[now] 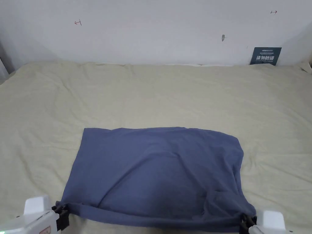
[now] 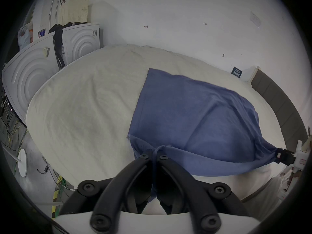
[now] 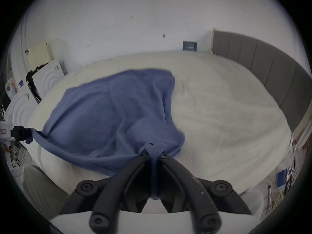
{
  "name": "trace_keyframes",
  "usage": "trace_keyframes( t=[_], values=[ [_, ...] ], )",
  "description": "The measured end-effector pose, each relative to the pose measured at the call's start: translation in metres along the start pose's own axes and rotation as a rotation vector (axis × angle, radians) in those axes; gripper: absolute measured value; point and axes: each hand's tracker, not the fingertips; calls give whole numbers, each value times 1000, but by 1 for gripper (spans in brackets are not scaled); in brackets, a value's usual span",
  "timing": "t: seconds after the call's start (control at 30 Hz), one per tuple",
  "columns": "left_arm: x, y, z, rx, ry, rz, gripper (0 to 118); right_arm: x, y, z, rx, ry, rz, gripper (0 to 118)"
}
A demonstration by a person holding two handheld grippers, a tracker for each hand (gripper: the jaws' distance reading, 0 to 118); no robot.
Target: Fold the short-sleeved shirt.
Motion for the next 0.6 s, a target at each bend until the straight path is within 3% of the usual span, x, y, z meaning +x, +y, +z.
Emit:
trace_keyframes(
  t=[0.3, 0.43, 0.6],
  values=[
    [16, 77, -42, 31, 6, -9, 5, -10, 93, -36, 97, -10, 35, 9],
    [25, 106, -82, -3, 16, -54, 5, -14, 119, -83, 29, -48, 72, 9],
    [28, 129, -151, -92, 25, -73, 5, -15, 133, -146, -85, -79, 51, 9]
  ],
)
